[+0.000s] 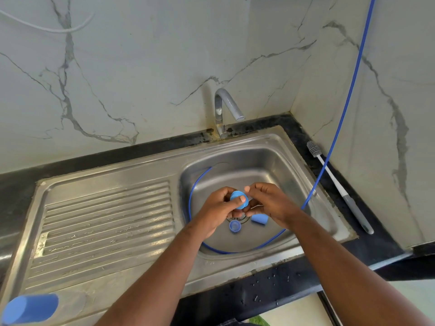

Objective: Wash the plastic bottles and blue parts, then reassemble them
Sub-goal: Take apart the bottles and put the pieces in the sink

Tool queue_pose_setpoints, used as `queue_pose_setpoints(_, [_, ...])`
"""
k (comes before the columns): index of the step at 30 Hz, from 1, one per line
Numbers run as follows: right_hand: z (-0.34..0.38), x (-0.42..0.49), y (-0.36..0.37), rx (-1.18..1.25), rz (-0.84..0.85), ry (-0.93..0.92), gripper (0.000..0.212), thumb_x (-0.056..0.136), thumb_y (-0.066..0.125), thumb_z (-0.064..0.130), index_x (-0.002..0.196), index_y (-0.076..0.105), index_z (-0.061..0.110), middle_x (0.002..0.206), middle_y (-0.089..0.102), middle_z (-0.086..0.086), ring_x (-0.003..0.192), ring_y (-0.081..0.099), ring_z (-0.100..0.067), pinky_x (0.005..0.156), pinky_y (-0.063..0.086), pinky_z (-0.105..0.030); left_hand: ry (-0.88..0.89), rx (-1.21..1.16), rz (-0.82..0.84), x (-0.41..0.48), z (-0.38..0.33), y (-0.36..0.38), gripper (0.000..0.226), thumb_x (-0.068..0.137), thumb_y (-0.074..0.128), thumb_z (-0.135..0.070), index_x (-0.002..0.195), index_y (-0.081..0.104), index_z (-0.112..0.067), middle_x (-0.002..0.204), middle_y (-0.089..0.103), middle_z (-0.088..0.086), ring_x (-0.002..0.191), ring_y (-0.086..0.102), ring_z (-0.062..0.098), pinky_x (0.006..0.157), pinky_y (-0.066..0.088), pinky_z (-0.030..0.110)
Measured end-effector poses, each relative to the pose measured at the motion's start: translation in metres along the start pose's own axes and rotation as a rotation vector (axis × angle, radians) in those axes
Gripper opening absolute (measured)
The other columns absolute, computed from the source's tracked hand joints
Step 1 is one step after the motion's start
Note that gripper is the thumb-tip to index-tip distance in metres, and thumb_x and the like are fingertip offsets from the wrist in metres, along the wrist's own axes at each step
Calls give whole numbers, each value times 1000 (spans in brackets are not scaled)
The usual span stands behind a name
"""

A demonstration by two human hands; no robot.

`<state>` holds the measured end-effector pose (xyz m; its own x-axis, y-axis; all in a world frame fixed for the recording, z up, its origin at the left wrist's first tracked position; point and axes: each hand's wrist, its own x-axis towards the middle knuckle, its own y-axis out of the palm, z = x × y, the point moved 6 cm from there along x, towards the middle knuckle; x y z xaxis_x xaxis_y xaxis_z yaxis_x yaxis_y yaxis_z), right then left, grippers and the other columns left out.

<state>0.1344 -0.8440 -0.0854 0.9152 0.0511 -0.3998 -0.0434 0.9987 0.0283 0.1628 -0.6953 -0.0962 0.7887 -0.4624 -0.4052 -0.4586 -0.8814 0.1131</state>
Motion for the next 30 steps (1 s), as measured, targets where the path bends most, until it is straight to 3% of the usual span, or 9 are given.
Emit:
queue_pose_setpoints(6, [-12, 14, -25, 38, -164, 10, 31, 98, 65, 22, 106, 62, -8, 101, 69, -30, 82, 73, -32, 71, 62, -37, -62, -53, 19, 12, 11, 1, 26, 94, 70, -7, 115, 62, 6, 109, 72, 17, 99, 74, 32, 92, 60, 37])
queue_pose_setpoints(9, [-19, 21, -31, 90, -182, 24, 33, 99, 64, 25, 105, 62, -8, 99, 71, -27, 85, 72, -35, 76, 62, -42, -102, -79, 118, 17, 12, 11, 31, 96, 68, -11, 119, 59, 8, 109, 72, 17, 105, 72, 33, 92, 59, 35])
queue_pose_setpoints(12, [-24, 27, -47, 196, -343, -17, 22, 101, 60, 20, 98, 66, -1, 99, 73, -20, 83, 72, -29, 71, 59, -37, -135, -103, 161, 23, 16, 13, 27, 98, 66, -12, 118, 60, 4, 108, 72, 17, 101, 73, 32, 91, 59, 36])
queue_pose_setpoints(16, [-40, 35, -75, 276, -499, 40, 15, 100, 60, 12, 97, 63, -2, 93, 71, -22, 85, 73, -28, 80, 61, -38, -274, -111, 139, 32, 40, 5, 9, 103, 54, -13, 103, 59, -5, 91, 66, 19, 74, 67, 25, 74, 58, 38])
queue_pose_setpoints(21, [-52, 41, -85, 270, -467, 132, 14, 96, 66, 8, 101, 59, -2, 91, 73, -26, 86, 74, -32, 81, 62, -42, -379, -112, 11, 47, 56, -5, 27, 103, 40, -21, 99, 60, -3, 84, 61, 18, 62, 57, 20, 55, 47, 29])
queue_pose_setpoints(25, [-71, 52, -96, 143, -523, 188, 7, 93, 65, -1, 97, 60, 1, 85, 68, -19, 76, 71, -26, 82, 62, -46, -270, 222, 31, 81, 61, 6, 12, 99, 56, -11, 105, 66, -9, 87, 63, 9, 75, 61, 18, 60, 50, 25])
queue_pose_setpoints(28, [-84, 56, -104, 39, -570, 267, 14, 89, 59, -5, 90, 67, 7, 77, 65, -15, 65, 61, -23, 78, 62, -46, -196, 567, 60, 112, 71, 20, 43, 85, 77, -21, 126, 63, -19, 104, 67, -3, 93, 66, 15, 84, 56, 29])
queue_pose_setpoints(30, [-92, 59, -104, 36, -554, 326, 17, 90, 53, -3, 91, 65, 10, 82, 65, -16, 68, 62, -25, 70, 59, -41, -173, 704, 72, 128, 76, 34, 64, 80, 82, -23, 138, 56, -20, 120, 66, -3, 109, 63, 15, 92, 47, 24])
